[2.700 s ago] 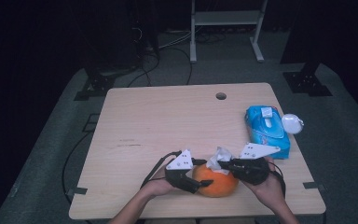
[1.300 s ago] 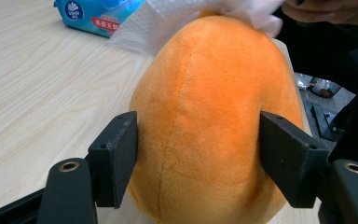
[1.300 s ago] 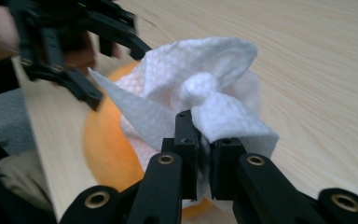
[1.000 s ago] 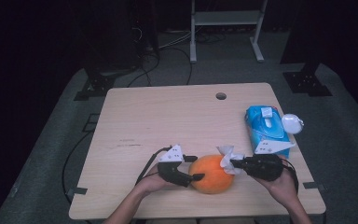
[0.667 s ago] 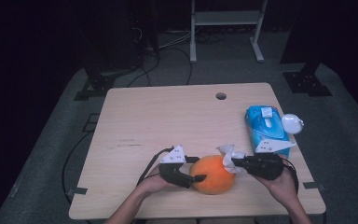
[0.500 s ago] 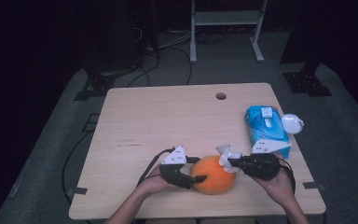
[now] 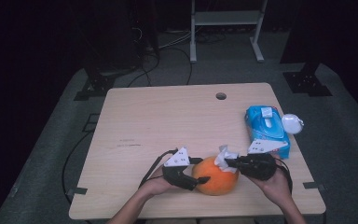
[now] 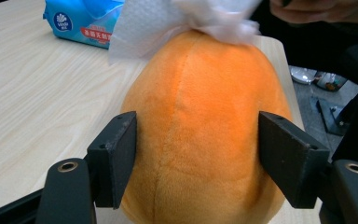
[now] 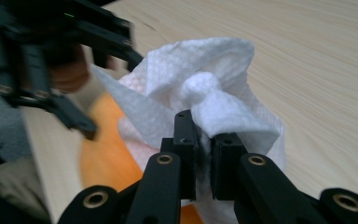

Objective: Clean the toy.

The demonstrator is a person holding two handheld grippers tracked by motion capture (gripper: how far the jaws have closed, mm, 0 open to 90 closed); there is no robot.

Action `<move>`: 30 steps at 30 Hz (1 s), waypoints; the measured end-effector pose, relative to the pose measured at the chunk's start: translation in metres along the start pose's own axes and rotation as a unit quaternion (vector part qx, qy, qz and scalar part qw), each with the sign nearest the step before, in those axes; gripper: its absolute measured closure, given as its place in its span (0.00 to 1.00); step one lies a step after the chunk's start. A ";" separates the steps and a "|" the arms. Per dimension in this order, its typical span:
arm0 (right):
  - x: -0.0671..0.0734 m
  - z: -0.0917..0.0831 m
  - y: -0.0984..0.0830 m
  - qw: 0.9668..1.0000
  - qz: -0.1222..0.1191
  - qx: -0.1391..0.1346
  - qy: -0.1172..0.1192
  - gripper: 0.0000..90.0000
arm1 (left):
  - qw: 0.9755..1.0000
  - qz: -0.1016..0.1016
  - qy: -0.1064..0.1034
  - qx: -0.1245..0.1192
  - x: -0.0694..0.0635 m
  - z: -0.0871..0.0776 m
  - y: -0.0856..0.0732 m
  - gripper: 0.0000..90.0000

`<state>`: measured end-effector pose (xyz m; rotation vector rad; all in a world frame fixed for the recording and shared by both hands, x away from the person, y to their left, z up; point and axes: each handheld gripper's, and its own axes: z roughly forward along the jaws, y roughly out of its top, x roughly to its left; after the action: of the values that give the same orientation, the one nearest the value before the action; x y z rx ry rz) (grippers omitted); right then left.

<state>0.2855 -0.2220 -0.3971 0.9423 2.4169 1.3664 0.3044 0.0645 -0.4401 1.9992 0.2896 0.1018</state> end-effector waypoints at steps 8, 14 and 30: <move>0.015 -0.001 0.007 1.000 -0.015 -0.007 0.003 0.91 | 1.000 0.011 0.002 0.007 -0.009 0.004 0.007 0.31; 0.005 -0.002 0.000 1.000 -0.003 0.009 0.021 0.91 | 1.000 -0.015 -0.006 -0.004 -0.003 0.001 0.007 0.17; 0.030 -0.005 0.017 0.999 -0.038 -0.010 0.015 0.90 | 1.000 -0.001 0.012 -0.001 -0.018 0.007 0.017 0.41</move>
<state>0.2671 -0.2004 -0.3761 0.8223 2.4293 1.3868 0.2909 0.0471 -0.4269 1.9968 0.3074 0.1252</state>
